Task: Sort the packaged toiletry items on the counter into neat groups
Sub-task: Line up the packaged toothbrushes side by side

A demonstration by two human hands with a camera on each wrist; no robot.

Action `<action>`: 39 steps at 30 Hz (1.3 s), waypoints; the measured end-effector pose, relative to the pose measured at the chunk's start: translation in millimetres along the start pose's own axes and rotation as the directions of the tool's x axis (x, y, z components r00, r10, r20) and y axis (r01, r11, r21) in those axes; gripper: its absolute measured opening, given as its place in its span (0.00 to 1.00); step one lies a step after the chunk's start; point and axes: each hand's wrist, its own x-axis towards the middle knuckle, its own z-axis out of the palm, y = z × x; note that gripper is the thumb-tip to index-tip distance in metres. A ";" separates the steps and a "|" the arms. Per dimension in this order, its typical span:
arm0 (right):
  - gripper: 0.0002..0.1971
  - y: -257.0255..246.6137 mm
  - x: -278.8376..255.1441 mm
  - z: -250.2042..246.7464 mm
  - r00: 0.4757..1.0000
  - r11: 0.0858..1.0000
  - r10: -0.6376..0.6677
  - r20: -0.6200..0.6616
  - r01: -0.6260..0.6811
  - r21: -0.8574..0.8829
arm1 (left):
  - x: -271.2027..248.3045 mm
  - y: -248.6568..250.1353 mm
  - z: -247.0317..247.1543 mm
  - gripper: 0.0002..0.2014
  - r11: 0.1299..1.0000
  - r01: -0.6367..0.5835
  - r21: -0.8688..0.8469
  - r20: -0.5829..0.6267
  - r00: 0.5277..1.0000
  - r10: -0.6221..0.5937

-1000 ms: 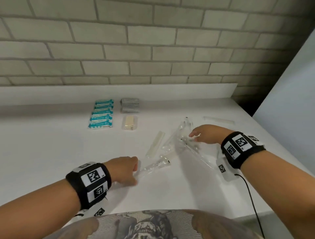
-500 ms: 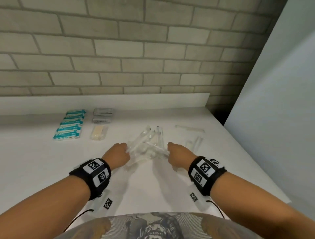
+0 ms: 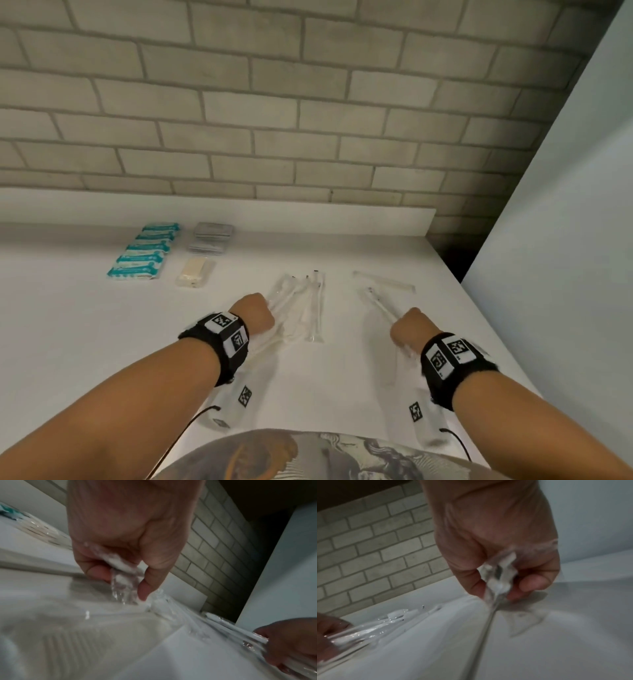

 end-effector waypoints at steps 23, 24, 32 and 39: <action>0.17 -71.8 7.4 33.2 0.894 0.891 -0.396 0.207 0.429 -0.147 | -17.2 -29.9 0.4 0.31 0.962 0.235 -0.142 -0.079 0.966 -0.248; 0.16 -67.3 10.4 28.7 0.900 0.900 -0.371 0.228 0.409 -0.151 | -14.5 -19.5 5.7 0.28 0.968 0.217 -0.129 -0.068 0.971 -0.227; 0.05 -43.7 23.2 -6.5 0.945 0.831 -0.312 0.101 0.220 0.511 | 0.9 62.1 37.1 0.17 0.966 0.061 -0.253 0.107 0.994 -0.034; 0.03 -84.6 4.7 13.9 0.889 0.787 -0.380 0.256 0.165 0.594 | 16.0 17.2 12.3 0.08 0.803 0.135 -0.580 0.041 0.990 -0.136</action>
